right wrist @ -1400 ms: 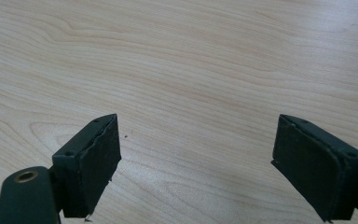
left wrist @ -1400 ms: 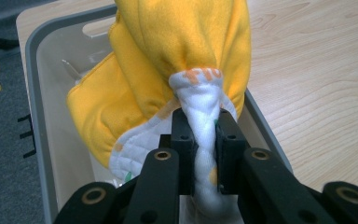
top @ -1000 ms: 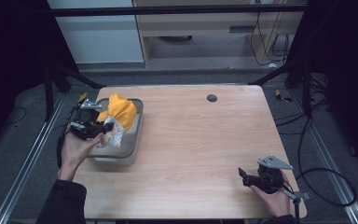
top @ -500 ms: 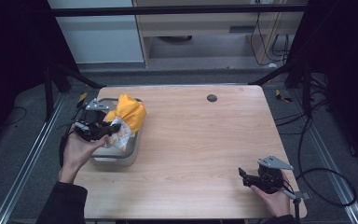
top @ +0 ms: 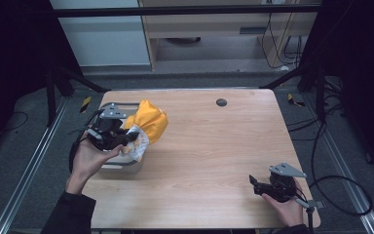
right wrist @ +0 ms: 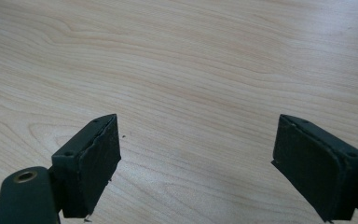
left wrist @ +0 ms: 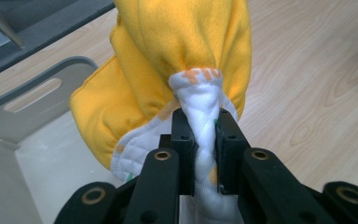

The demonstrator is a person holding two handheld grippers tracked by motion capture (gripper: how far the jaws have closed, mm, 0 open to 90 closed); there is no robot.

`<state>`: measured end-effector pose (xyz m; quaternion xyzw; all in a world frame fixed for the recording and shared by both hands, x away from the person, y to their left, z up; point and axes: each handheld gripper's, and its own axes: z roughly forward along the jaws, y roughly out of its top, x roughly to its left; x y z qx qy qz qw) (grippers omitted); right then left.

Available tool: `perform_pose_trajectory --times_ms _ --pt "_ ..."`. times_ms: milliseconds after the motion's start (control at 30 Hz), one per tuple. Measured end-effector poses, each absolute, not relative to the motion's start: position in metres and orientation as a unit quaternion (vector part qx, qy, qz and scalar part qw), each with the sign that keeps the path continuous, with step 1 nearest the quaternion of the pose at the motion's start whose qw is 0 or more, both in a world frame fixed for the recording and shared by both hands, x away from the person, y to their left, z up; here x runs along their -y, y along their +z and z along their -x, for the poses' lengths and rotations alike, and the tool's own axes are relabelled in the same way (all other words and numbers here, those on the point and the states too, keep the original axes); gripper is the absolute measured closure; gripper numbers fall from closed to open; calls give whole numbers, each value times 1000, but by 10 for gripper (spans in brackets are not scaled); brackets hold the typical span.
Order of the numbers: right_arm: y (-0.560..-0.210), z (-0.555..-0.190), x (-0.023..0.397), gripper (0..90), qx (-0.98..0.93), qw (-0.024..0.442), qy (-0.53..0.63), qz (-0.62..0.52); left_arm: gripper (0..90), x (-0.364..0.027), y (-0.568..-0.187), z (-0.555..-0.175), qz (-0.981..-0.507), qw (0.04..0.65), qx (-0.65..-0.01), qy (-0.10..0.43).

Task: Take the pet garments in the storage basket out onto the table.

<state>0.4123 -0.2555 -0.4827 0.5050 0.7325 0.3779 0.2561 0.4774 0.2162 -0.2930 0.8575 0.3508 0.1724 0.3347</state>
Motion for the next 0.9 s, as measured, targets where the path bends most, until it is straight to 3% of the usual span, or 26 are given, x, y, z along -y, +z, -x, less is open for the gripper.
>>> perform_pose_trajectory --times_ms 900 --pt "-482 -411 257 144 -730 260 380 -505 809 -160 -312 -469 -888 329 -288 145"
